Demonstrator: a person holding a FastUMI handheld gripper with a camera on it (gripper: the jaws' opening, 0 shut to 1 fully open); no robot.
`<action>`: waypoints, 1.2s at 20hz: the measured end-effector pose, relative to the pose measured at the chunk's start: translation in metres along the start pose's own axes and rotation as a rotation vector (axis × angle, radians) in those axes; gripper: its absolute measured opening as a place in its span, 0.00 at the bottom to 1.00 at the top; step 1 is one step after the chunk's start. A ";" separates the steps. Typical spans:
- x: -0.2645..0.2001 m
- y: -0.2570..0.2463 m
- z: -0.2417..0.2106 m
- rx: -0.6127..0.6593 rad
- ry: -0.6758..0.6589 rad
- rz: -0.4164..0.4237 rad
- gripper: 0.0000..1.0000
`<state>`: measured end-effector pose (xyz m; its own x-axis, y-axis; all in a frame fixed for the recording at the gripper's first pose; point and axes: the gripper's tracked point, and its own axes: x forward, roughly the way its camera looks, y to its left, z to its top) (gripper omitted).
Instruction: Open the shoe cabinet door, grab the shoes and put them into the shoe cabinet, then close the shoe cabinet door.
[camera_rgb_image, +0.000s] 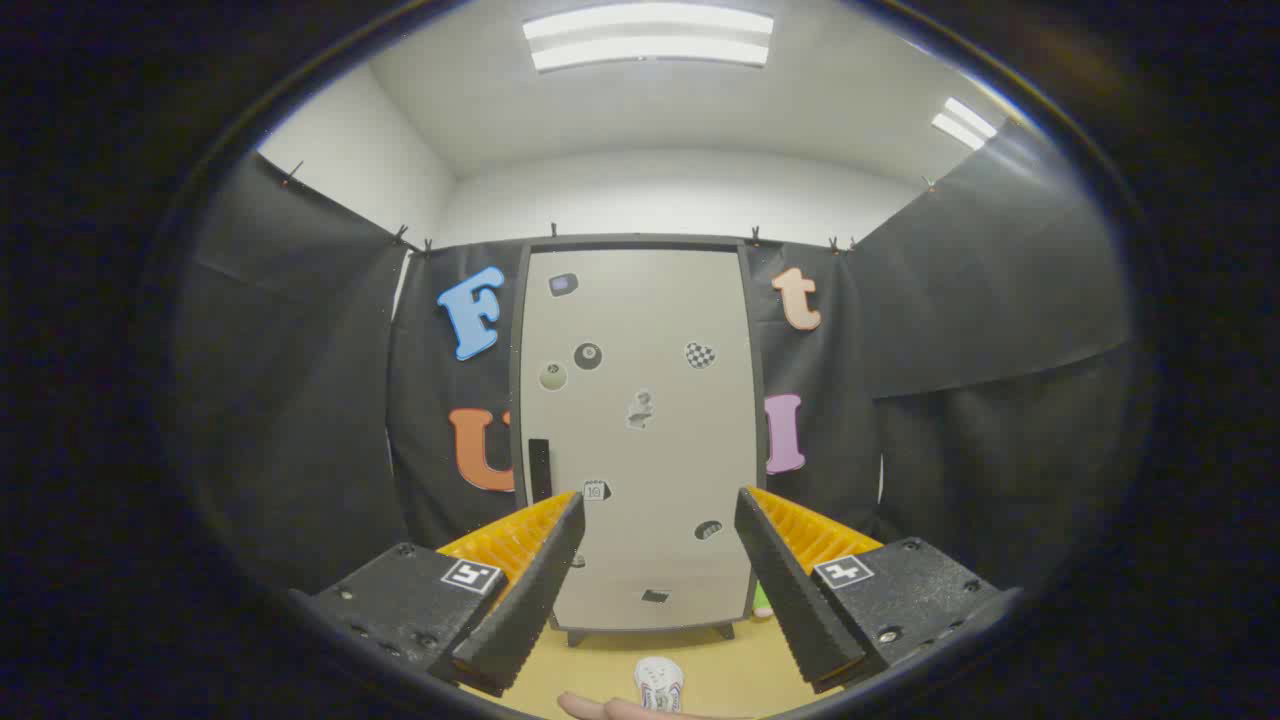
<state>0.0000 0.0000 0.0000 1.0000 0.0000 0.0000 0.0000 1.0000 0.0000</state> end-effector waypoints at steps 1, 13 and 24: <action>0.004 0.001 -0.004 -0.001 0.006 -0.001 0.98; 0.034 0.012 -0.028 0.004 0.027 -0.001 0.99; 0.132 0.057 -0.046 -0.007 0.045 0.055 0.99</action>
<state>0.1318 0.0570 -0.0459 0.9975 0.0549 -0.0451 -0.0552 0.9985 -0.0053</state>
